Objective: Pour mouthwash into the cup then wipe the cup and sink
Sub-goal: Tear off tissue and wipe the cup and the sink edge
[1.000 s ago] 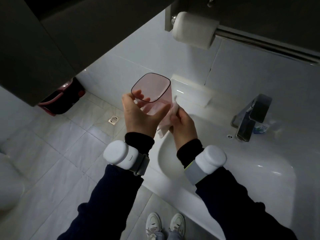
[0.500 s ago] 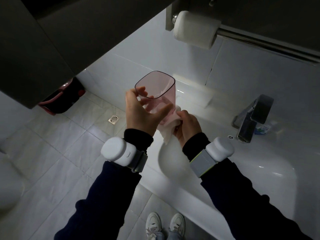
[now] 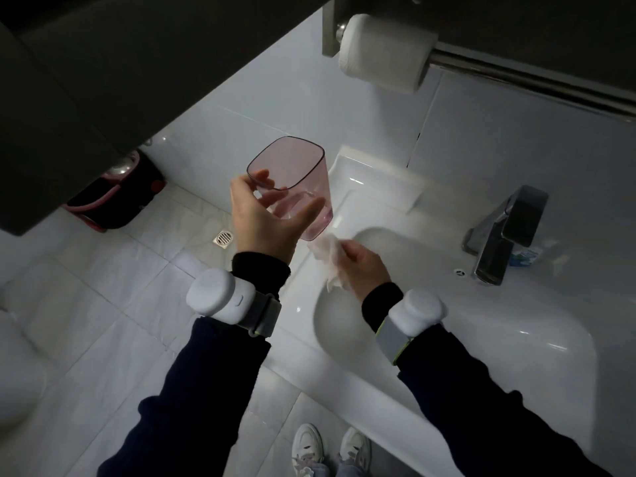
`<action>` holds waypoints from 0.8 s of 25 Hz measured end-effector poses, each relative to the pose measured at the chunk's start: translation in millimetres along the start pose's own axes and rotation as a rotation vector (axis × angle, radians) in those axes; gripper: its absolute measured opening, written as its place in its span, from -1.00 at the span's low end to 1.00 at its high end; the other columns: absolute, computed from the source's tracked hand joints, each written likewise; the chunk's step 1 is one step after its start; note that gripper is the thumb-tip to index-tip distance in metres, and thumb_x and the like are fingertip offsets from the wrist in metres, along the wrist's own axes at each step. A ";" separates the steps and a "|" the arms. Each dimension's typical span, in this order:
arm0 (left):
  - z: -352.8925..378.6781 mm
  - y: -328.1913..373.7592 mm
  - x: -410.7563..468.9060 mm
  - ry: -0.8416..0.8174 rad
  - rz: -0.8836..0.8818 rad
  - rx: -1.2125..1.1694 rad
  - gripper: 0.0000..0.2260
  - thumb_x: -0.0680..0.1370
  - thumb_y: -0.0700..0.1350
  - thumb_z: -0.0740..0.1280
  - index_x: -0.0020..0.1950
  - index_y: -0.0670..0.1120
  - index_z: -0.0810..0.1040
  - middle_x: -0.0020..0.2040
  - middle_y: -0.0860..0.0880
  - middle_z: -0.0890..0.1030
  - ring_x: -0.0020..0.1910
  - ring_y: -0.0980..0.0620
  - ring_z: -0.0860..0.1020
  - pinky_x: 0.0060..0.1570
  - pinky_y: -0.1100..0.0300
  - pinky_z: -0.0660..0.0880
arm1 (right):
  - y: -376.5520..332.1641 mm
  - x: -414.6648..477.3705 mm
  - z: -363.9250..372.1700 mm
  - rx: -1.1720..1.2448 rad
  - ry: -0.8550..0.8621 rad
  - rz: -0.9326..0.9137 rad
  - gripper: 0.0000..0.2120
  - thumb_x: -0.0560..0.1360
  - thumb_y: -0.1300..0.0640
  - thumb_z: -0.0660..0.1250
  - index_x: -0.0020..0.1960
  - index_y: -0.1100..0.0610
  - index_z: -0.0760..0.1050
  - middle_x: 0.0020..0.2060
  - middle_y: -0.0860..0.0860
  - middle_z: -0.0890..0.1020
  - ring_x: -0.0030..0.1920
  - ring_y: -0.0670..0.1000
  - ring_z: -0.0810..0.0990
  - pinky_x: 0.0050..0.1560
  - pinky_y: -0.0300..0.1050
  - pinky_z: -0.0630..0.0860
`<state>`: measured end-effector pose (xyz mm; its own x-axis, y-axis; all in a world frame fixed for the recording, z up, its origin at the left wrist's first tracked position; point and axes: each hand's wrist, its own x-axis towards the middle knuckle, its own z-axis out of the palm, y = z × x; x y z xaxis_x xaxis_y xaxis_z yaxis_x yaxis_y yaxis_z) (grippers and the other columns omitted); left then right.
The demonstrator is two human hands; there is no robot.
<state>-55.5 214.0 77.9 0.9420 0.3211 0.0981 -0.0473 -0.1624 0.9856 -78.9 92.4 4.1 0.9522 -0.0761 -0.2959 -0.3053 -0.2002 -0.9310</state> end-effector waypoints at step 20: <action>-2.3 -22.8 10.7 0.009 -0.059 -0.004 -0.37 0.20 -0.07 0.56 0.15 -0.14 0.34 0.10 -0.13 0.47 0.04 -0.02 0.60 -0.02 0.15 0.58 | 100.9 -12.9 79.4 -0.576 -0.593 -0.339 -0.59 0.32 0.17 0.10 0.07 0.10 0.58 0.11 0.12 0.59 0.03 0.17 0.40 0.04 -0.18 0.17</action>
<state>-45.1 223.3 56.7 0.9402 0.3380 0.0408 0.0071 -0.1392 0.9902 -121.1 150.8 -103.0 0.7933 0.5619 -0.2342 0.1876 -0.5916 -0.7841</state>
